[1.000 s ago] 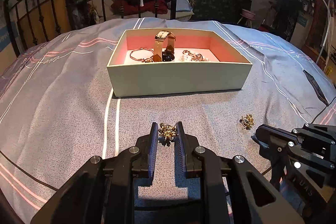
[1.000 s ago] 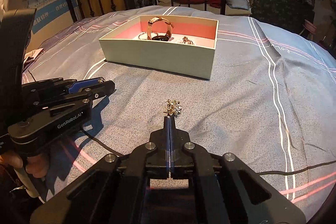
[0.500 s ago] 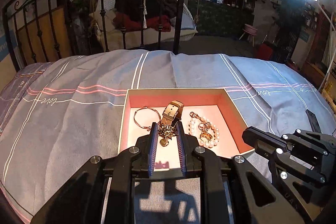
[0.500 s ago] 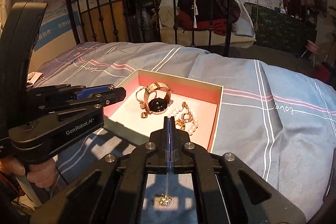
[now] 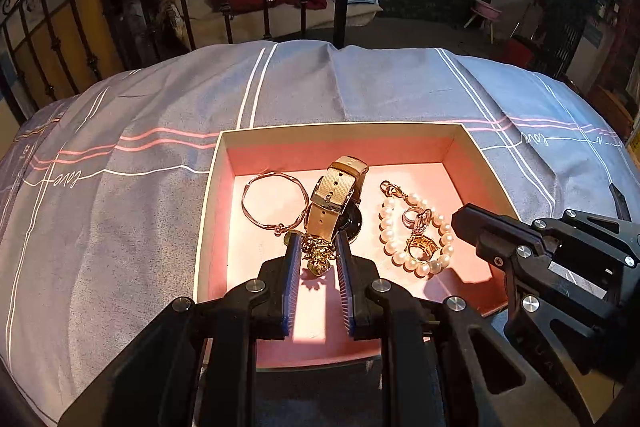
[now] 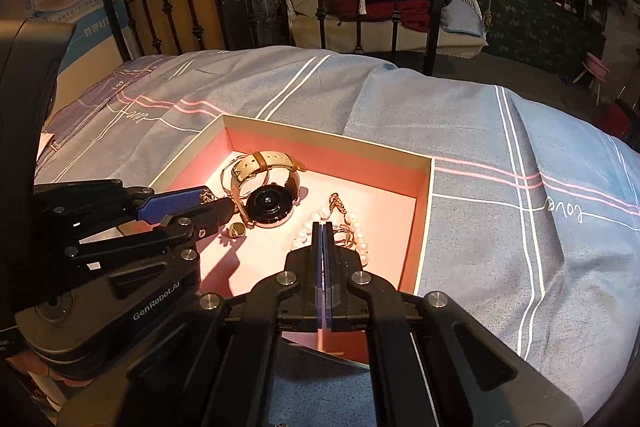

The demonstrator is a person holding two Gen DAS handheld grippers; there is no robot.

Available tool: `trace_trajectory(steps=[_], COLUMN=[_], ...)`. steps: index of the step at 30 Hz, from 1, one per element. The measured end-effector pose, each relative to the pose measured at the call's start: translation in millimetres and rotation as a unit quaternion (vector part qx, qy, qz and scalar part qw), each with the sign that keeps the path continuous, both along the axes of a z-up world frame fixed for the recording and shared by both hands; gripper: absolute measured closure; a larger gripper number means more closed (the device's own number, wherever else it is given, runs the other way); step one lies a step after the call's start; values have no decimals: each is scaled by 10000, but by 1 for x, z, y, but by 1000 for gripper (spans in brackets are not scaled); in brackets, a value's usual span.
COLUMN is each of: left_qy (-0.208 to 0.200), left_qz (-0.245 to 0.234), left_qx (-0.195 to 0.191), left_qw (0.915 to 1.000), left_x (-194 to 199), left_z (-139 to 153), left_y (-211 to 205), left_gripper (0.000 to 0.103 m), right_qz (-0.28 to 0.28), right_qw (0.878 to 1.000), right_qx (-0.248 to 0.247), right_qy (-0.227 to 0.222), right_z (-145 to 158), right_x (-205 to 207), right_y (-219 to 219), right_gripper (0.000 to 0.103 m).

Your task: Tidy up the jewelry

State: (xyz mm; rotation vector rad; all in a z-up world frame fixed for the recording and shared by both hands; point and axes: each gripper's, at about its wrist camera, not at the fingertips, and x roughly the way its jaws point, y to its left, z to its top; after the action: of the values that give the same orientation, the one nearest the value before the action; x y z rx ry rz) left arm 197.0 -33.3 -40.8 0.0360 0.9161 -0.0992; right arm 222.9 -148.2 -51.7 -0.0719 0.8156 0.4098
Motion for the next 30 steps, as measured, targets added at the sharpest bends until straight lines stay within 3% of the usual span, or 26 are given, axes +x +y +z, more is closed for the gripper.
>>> trace_trajectory(steps=[9,13,14,16,17,18,19,24,30], left_qy=[116,-105,-176,-353,-458,-571,-650,-841,-451], left_qz=[152,136,144,152,144,161,145,105,81], left_qx=[28,-161,-189,-259,-309,-357,-414,-431,-86], left_qw=[9998,9997,9996,9989,9984,9976,9969,9955,9989], left_x=[4,-3,-6,-15,-22,-31,-41,-90,-109], left_z=[-8,-1,3,13,18,23,26,21,-20], left_y=[5,9,10,13,15,17,18,18,10], left_gripper=[85,64,62,59,55,53,48,44,44], right_qz=[25,26,19,-17,-38,-55,-24,-16,131], right_qw=[10000,9999,9999,9997,9993,9987,9984,9991,9995], right_qx=[34,97,124,186,230,257,288,306,239], right_qy=[87,29,-14,-161,-289,-430,-477,-296,171], right_z=[-7,-3,0,7,12,16,18,-2,-40], right_x=[-5,-11,-15,-26,-35,-45,-54,-97,-122], right_y=[-2,-5,-6,-11,-14,-17,-20,-29,-23], right_gripper=[102,101,96,69,39,34,34,34,35])
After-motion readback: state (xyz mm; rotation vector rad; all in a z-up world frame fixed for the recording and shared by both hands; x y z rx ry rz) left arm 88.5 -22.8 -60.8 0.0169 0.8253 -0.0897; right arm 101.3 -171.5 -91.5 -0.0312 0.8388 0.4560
